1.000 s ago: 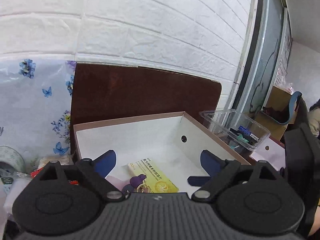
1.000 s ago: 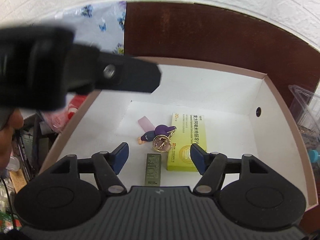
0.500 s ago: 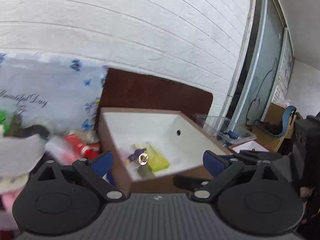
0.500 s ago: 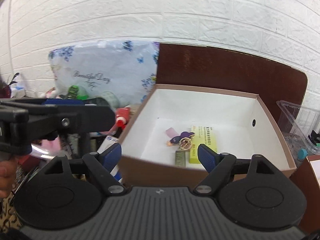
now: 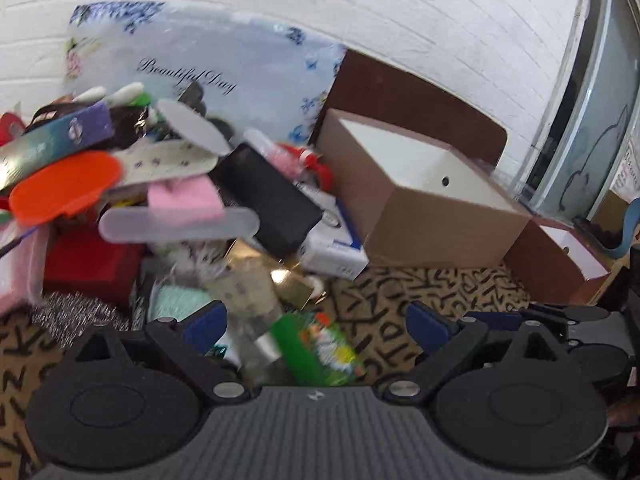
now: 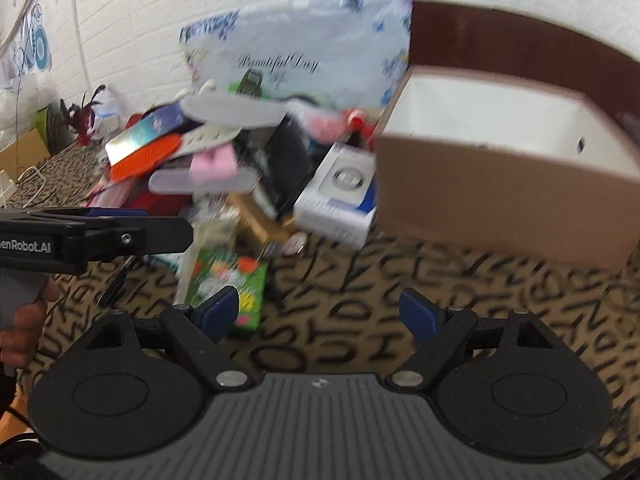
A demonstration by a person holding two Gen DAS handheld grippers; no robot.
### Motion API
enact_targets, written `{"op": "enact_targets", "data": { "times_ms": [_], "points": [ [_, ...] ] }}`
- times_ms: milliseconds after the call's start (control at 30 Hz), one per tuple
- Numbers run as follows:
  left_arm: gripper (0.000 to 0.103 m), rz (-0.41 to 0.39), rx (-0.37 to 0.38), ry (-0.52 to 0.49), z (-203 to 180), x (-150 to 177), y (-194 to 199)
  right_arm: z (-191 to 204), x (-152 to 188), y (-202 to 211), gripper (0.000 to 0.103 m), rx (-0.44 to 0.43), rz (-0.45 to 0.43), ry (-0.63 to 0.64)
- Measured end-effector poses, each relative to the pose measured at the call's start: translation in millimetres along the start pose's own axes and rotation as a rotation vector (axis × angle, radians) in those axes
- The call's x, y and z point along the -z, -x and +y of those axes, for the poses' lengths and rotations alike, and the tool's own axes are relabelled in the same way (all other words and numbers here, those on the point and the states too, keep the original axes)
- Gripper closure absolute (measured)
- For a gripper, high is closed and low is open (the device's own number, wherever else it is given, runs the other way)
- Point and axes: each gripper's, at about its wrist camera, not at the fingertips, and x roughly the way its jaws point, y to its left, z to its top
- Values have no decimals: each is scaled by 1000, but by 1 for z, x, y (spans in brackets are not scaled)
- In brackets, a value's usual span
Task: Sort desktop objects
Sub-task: 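Grasp the clear plastic bag with the left gripper while the right grasps the green card box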
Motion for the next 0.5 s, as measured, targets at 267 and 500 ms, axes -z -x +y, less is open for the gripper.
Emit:
{"op": "enact_targets", "data": {
  "times_ms": [267, 500],
  "points": [
    [12, 21, -31, 58, 20, 3, -9, 27, 0, -18, 18, -66, 31, 5],
    [24, 36, -46, 144, 40, -12, -30, 42, -11, -43, 20, -90, 51, 48]
  ]
}}
